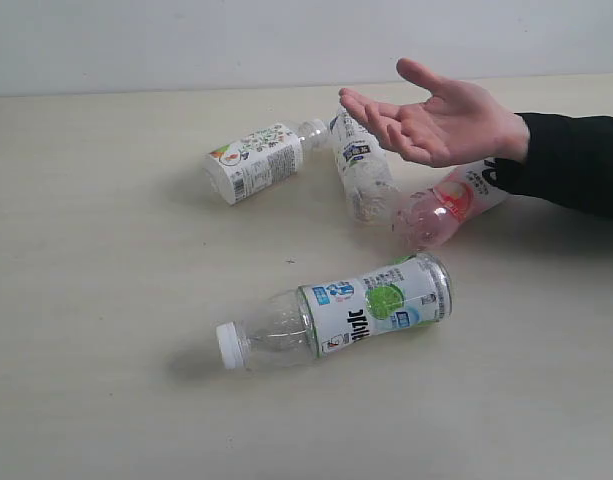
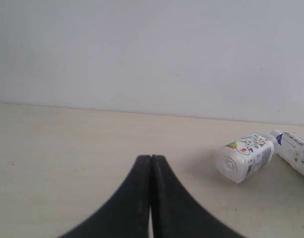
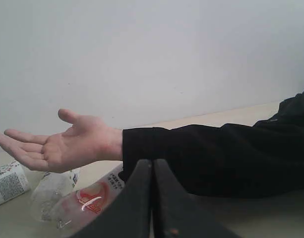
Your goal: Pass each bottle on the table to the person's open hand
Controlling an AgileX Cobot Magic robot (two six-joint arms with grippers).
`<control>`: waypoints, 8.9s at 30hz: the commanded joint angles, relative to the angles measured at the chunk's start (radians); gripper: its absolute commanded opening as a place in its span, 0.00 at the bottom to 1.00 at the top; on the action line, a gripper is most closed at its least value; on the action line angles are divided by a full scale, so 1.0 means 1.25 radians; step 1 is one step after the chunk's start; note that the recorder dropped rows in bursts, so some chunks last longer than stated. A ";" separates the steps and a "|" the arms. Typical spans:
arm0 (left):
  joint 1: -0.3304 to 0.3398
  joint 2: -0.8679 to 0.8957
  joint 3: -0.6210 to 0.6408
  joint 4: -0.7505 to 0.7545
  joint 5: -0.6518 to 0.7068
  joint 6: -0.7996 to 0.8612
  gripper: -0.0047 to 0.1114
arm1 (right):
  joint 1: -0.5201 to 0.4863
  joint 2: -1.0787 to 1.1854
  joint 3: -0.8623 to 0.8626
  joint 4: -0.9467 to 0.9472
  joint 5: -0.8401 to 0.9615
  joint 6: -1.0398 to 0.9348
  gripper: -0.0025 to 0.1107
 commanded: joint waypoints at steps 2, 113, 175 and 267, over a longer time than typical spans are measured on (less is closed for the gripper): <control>0.002 -0.003 0.003 -0.006 -0.003 0.003 0.04 | 0.001 -0.005 0.004 -0.001 -0.009 -0.002 0.02; -0.432 1.202 -0.867 -0.139 0.501 0.622 0.04 | 0.001 -0.005 0.004 -0.001 -0.009 -0.002 0.02; -0.686 1.640 -1.144 -0.062 0.504 0.504 0.80 | 0.001 -0.005 0.004 -0.001 -0.009 -0.002 0.02; -0.686 1.442 -1.149 0.257 0.496 0.970 0.04 | 0.001 -0.005 0.004 -0.001 -0.009 -0.002 0.02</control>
